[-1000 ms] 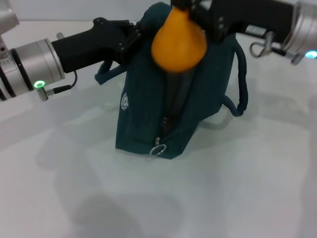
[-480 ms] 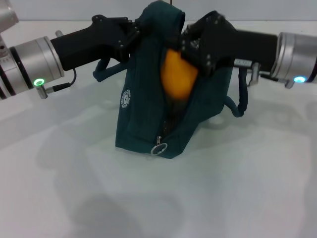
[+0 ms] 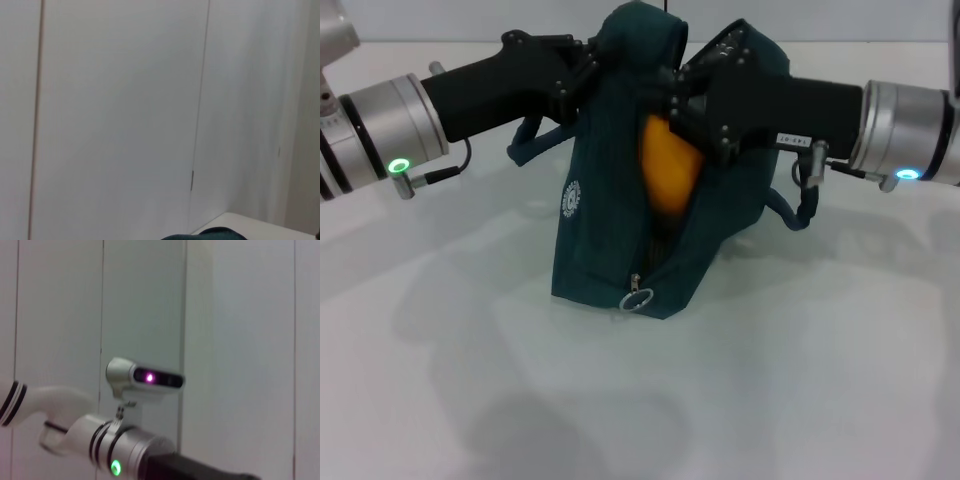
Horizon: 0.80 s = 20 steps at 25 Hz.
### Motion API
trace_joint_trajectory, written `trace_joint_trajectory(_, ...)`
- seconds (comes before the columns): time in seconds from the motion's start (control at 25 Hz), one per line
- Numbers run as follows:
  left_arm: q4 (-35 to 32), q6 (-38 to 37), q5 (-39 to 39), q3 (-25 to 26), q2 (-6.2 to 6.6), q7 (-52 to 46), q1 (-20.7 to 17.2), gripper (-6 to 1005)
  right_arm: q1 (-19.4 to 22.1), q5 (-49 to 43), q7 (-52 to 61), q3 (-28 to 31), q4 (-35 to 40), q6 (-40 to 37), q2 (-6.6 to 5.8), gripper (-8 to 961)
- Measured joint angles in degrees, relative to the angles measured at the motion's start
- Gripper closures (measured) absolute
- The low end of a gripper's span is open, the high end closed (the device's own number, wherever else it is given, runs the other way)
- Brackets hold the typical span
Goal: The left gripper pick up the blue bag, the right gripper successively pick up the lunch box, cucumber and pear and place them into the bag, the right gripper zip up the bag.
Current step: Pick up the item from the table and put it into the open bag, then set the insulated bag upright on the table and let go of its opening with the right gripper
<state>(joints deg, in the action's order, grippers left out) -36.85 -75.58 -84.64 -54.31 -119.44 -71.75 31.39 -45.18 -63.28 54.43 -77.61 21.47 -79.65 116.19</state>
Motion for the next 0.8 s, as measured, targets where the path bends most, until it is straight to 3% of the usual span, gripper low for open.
trace_joint_trajectory(0.24,0.19,0.62,0.0,-0.21,0.0,0.03,-0.06,905,1.13,3.25,-0.03,0.0,0.12,0.24,0.0,845)
trace_joint_trajectory(0.32,0.19,0.64,0.01,-0.12,0.0,0.03,-0.2,905,1.84,3.35,-0.01,0.15,0.99,-0.39,-0.12,761)
trace_joint_trajectory(0.48,0.2,0.64,0.01,0.02,0.0,-0.04,-0.58,905,8.03,2.87,1.25,0.16,8.81,-1.58,-1.46,626)
trace_joint_trajectory(0.6,0.2,0.63,-0.09,0.02,0.0,-0.1,-0.99,905,13.48,0.47,5.69,0.28,15.67,-1.24,-3.7,598)
trace_joint_trajectory(0.68,0.2,0.63,-0.21,0.02,0.0,-0.16,-1.11,904,15.85,-3.75,10.58,0.41,19.03,-1.65,-5.89,580)
trace_joint_trajectory(0.8,0.2,0.62,-0.33,0.0,0.0,-0.2,-1.14,904,17.19,-9.42,15.82,0.61,21.14,-2.49,-8.04,552)
